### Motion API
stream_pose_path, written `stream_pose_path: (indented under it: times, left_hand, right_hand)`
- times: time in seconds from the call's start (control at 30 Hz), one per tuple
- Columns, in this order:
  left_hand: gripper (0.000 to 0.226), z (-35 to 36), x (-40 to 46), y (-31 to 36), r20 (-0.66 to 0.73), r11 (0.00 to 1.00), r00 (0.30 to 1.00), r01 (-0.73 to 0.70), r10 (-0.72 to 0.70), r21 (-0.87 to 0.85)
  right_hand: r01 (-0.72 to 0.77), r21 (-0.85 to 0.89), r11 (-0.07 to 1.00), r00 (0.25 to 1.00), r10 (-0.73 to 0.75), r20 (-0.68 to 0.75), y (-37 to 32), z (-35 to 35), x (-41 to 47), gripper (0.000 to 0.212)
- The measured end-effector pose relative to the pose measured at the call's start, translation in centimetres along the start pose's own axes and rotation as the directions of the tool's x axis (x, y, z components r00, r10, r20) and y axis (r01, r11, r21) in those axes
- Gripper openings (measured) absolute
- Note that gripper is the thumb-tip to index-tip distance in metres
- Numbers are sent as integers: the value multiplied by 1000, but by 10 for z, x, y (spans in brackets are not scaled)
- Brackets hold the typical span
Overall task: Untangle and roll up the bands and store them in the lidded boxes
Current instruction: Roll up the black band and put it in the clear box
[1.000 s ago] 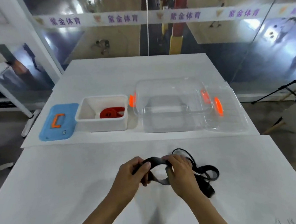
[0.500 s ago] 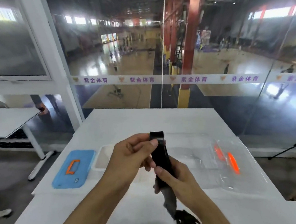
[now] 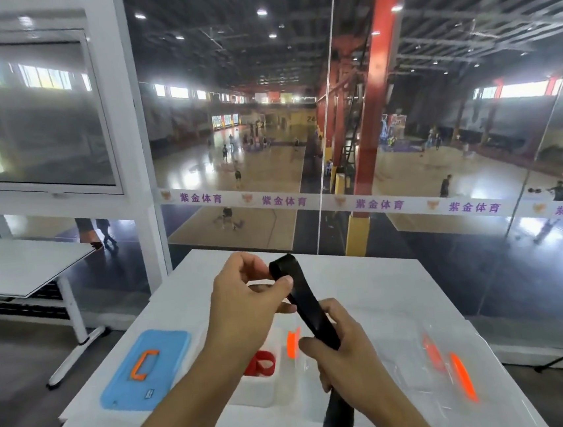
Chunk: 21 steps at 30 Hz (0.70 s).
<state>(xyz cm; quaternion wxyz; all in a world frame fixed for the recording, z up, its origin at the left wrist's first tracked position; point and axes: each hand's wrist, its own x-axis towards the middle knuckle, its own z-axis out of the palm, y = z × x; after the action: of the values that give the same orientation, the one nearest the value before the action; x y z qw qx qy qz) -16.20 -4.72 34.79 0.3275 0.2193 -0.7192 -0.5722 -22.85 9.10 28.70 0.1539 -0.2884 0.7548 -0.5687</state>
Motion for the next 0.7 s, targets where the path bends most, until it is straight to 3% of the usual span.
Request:
stream_pose_path:
  times: [0.1,0.2,0.27,0.33,0.4,0.5,0.53,0.63,0.7]
  left_hand:
    - [36,-4,3,5,8,998,999,-53,53,-34]
    - [40,-11,3,2,111,952,964,-256,240,165]
    - [29,-19,3,2,256,820,911,-405,324,404]
    - [32,-24,4,2,415,694,876,-458,246,555]
    - [33,-28,3,3,508,721,855,-418,107,553]
    - [27,-31,0,5,561,905,827,-218,-27,365]
    - [24,-30,0,4,573,921,818,-184,-50,343]
    - [12,-28,-1,-4,539,816,842,-304,-10,491]
    - [6,-30,0,-8,480,818,877,-289,19,497]
  right_hand:
    - [94,-101,990,991,-103,-90,-4,-5,12,28]
    - [177,-257,950,975,-204,-84,-15,-11,21,32]
    - [237,-360,902,960,-274,-57,-21,-14,25,30]
    - [299,-430,852,941,-338,-16,-30,-17,28,25]
    - [328,-453,829,937,-346,45,-40,-19,29,22]
    - [323,-470,821,945,-310,107,-54,-22,31,19]
    - [315,-470,825,948,-295,117,-56,-22,31,17]
    - [285,-464,839,959,-253,132,-59,-25,30,16]
    - [290,-507,812,957,-238,167,-59,-31,28,21]
